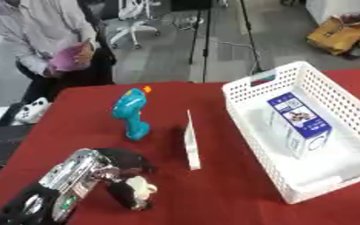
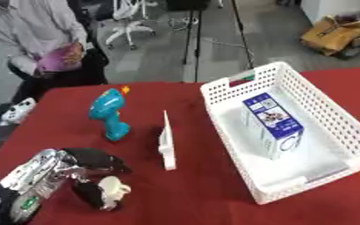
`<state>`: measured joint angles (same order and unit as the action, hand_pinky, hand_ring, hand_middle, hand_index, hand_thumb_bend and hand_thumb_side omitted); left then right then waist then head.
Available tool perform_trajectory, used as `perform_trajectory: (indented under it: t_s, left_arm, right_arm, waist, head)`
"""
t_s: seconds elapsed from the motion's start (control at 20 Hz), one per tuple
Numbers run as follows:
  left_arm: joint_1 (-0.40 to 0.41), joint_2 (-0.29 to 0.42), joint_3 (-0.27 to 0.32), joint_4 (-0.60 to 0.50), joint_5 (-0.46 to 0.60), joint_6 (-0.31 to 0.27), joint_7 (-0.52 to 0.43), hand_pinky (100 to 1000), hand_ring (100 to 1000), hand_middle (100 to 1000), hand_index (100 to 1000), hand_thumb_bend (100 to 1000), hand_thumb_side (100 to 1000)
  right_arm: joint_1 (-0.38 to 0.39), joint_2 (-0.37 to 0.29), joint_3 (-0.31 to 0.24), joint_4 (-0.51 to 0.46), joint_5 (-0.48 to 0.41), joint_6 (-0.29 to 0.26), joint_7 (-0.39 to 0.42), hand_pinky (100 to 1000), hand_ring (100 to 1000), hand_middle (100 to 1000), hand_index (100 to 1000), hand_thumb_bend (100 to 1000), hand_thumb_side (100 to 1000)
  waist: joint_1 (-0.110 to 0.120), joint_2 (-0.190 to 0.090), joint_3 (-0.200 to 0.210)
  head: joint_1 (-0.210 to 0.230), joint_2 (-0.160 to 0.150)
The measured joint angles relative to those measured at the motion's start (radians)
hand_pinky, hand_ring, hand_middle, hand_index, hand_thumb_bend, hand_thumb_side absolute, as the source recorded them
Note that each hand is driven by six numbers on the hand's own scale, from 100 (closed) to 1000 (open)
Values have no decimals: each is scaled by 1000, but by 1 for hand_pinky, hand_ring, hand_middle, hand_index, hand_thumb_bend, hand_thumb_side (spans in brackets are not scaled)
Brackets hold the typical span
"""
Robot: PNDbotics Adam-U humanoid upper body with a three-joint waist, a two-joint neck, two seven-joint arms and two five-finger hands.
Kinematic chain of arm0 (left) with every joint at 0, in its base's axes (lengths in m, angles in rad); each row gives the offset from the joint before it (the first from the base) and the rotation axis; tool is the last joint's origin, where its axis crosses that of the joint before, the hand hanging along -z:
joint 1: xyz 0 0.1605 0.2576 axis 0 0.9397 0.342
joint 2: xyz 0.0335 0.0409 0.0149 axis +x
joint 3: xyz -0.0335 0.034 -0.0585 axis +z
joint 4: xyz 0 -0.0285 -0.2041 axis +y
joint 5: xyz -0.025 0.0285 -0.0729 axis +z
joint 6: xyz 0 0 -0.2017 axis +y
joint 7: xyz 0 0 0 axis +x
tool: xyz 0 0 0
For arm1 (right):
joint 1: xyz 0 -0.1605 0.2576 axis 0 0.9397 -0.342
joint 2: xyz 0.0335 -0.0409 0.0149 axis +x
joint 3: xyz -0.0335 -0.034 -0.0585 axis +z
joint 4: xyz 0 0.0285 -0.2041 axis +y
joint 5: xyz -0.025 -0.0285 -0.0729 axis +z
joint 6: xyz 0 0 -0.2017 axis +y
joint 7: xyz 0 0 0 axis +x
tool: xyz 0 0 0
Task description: Pick up objects on the table and place them in the box.
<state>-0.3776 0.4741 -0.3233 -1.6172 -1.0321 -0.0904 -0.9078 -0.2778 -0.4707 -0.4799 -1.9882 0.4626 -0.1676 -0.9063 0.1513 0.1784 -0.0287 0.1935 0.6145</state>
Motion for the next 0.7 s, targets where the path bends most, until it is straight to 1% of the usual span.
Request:
perform_trajectory:
  t_s: [0.25,0.3,0.45,0.5,0.6,0.7]
  left_arm:
    - [-1,-8,0,17,-4,-14,0,743,706,889,983,533,732]
    - [-1,-8,0,20,-6,-18,0,731,707,890,965,531,726]
    - [-2,-9,0,23,-16,-29,0,717,708,892,958,534,719]
    - [-3,-9,0,24,-21,-32,1,670,703,892,946,528,715]
    - [-5,-9,0,27,-30,-37,1,642,698,891,938,511,707]
    - [-8,-9,0,31,-38,-41,1,632,697,891,939,499,707]
  right_arm:
    - [0,0,0,0,-4,-1,0,756,700,535,603,100,387]
    - [0,0,0,0,-5,-1,0,757,700,534,603,100,387]
    - [0,0,0,0,-7,-1,0,757,700,534,603,100,387]
    - [0,0,0,0,-7,-2,1,757,700,534,602,100,387]
    - [0,0,0,0,-7,-3,2,757,700,534,602,100,387]
    - [0,0,0,0,-7,-3,2,757,700,534,602,100,387]
  waist:
    - [0,0,-1]
    - [0,0,-1]
    - [0,1,-2]
    - [0,1,-2]
    - [0,1,-3]
    - [0,1,-3]
  head:
    - [0,0]
    - [0,0]
    - [1,0]
    - [1,-1]
    - [2,-1]
    - [4,-1]
